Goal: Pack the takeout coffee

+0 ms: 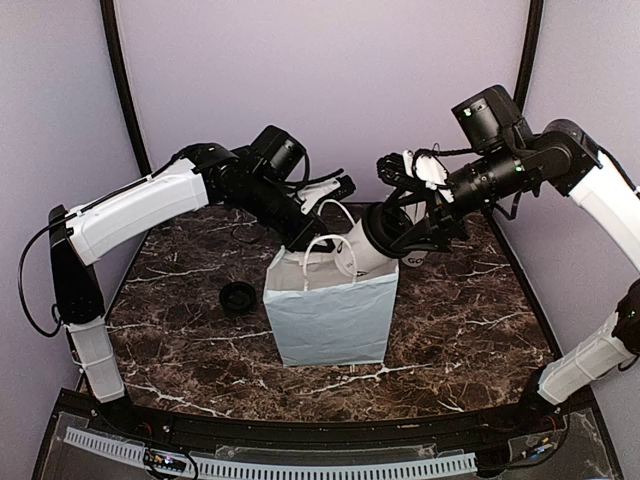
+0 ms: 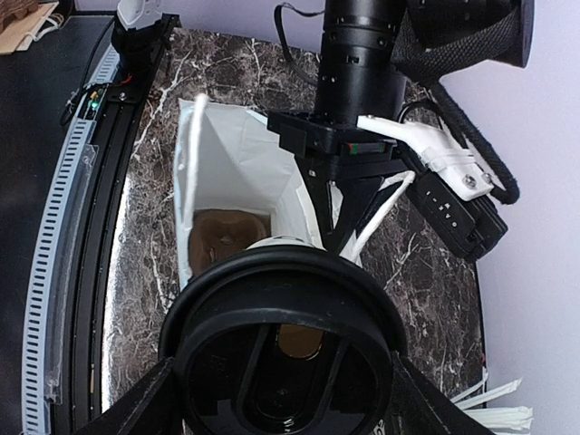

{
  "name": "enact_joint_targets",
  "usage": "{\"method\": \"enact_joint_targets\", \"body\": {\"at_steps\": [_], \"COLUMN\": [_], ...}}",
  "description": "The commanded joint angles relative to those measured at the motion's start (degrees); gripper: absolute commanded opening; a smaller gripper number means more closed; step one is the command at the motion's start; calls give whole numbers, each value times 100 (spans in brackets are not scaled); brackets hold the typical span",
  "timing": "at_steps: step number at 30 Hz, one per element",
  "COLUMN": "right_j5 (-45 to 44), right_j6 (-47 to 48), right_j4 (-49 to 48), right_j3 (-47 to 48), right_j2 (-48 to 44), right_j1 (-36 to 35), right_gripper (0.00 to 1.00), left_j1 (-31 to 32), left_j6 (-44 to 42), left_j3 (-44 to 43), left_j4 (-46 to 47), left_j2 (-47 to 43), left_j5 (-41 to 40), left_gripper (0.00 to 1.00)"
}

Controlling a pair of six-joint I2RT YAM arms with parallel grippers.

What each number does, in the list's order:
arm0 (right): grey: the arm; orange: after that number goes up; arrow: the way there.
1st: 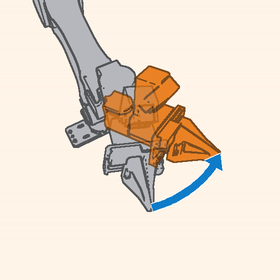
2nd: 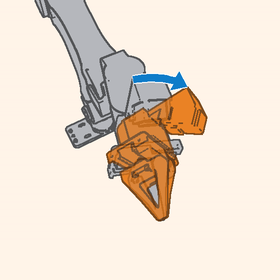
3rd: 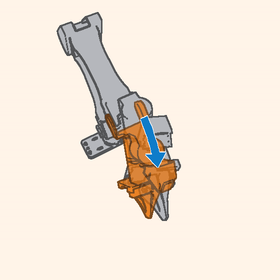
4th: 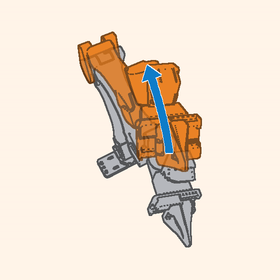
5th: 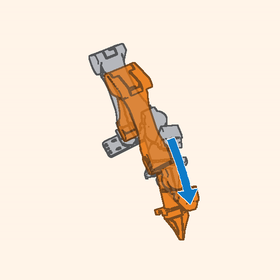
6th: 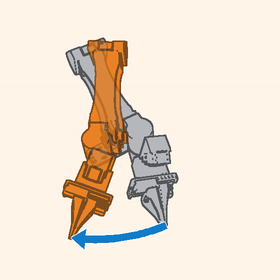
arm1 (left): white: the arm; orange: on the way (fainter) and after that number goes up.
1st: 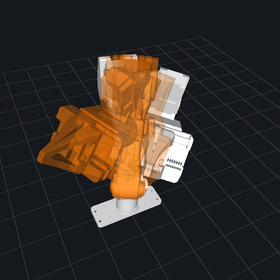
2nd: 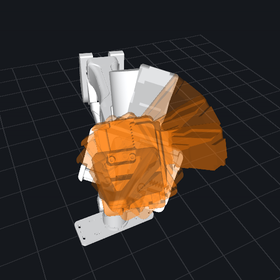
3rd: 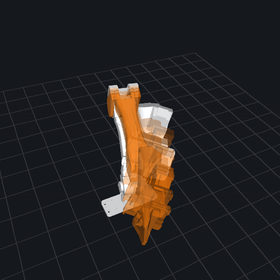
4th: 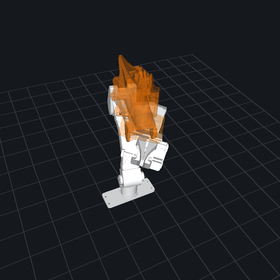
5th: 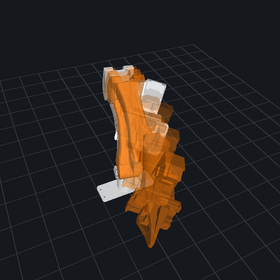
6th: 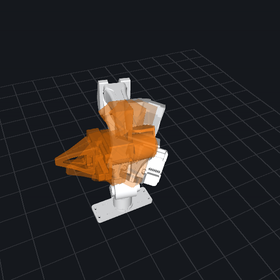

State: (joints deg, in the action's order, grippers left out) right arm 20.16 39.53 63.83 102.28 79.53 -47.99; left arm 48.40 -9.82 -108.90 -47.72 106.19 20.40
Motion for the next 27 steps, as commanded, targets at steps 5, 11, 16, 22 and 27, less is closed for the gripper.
{"method": "enact_joint_targets", "body": {"at_steps": [5, 11, 16, 22, 27], "right_j5": [-454, -744, -969, -1104, -1905], "right_j6": [714, 959, 1047, 1009, 1076], "right_j4": [291, 833, 925, 1166, 690], "right_j3": [28, 270, -178, -430, -1157], "right_j2": [439, 693, 578, 481, 67], "right_j1": [-270, -560, -745, -1066, -1440], "right_gripper": [55, 55, 55, 55, 55], "left_j1": [211, 322, 382, 386, 373], "left_j6": [1032, 1346, 1390, 1537, 1384], "left_j3": [-425, -421, -184, -271, 116], "left_j4": [-421, -439, -170, 302, 878], "left_j2": [-363, -449, -669, -1171, -1815], "left_j5": [-495, -413, -267, 309, 210], "left_gripper": [3, 9, 44, 60, 64]}}
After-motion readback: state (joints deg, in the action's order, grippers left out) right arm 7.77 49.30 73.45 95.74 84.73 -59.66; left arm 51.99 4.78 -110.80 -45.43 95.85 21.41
